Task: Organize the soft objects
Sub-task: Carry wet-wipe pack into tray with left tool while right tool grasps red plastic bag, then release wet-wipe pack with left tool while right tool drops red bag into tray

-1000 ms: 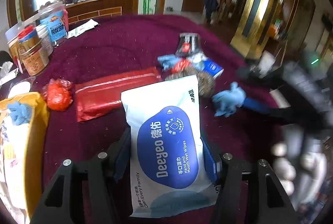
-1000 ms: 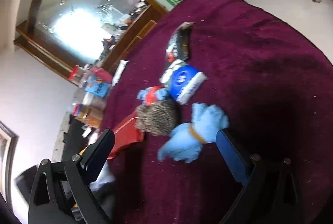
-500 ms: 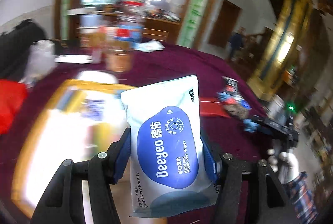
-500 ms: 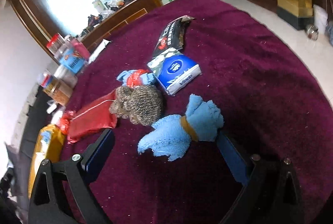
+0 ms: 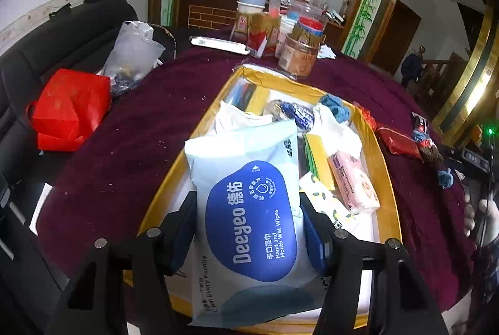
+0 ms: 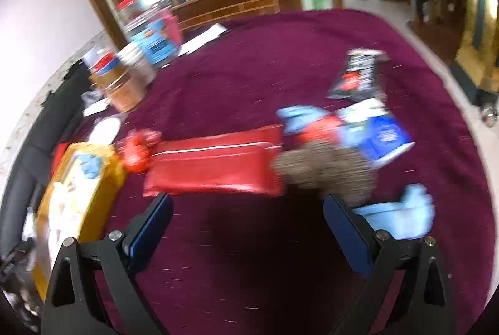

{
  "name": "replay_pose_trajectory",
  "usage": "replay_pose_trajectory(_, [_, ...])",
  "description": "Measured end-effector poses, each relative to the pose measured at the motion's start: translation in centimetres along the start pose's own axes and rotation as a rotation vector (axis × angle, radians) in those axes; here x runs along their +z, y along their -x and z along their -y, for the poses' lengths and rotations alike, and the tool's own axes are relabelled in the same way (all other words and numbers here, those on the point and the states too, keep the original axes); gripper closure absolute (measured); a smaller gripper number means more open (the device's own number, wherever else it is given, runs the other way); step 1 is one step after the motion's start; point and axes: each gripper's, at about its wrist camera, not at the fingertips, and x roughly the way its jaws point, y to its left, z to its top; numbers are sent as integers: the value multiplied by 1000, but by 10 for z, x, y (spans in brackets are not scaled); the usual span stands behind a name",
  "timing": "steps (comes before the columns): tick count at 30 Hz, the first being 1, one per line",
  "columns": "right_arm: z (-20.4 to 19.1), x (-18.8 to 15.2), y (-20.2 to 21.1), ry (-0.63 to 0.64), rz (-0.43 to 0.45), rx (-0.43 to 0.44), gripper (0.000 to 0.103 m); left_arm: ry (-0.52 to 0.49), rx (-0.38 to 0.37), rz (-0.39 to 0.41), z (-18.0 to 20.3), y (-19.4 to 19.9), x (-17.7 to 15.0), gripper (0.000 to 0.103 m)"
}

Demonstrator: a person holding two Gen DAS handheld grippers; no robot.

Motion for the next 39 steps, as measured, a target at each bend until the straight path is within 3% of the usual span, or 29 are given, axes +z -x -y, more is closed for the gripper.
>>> replay_pose_trajectory(3, [-33, 2, -15, 46, -29, 41, 6, -34, 2, -14, 10, -10, 2, 38])
replay_pose_trajectory(6, [-70, 7, -26, 143, -41, 30, 6, -57, 1, -48, 14, -24, 5, 38])
replay_pose_trajectory(9, [-115, 11, -41, 305, -40, -7, 10, -73, 73, -85, 13, -39, 4, 36])
replay_pose_trajectory(12, [-144, 18, -62, 440, -53, -34, 21, -66, 101, -99, 8, -45, 8, 31])
replay_pose_trajectory(14, [-152, 25, -80, 467, -90, -35, 34, -55, 104, -100, 4, -44, 10, 31])
replay_pose_trajectory(18, [-158, 40, -108, 457, -138, -24, 38, -19, 23, -46, -8, -20, 16, 31])
replay_pose_trajectory(21, [-160, 47, -127, 434, -178, -8, 44, 10, 4, 22, -19, 3, 23, 27])
replay_pose_trajectory(23, [-157, 49, -133, 394, -209, 43, 68, 34, -1, 59, -27, 14, 26, 26])
replay_pose_trajectory(28, [-154, 51, -115, 343, -170, 53, 69, 82, -9, 113, -44, 27, 26, 26])
replay_pose_trajectory(31, [-154, 51, -83, 322, -121, 62, 69, 100, -14, 118, -47, 28, 26, 26])
replay_pose_trajectory(35, [-173, 25, -34, 348, -123, 190, 69, 113, -18, 119, -48, 28, 22, 26])
replay_pose_trajectory(39, [-214, -31, 0, 448, -191, 325, 68, 129, -27, 113, -49, 28, 15, 26])
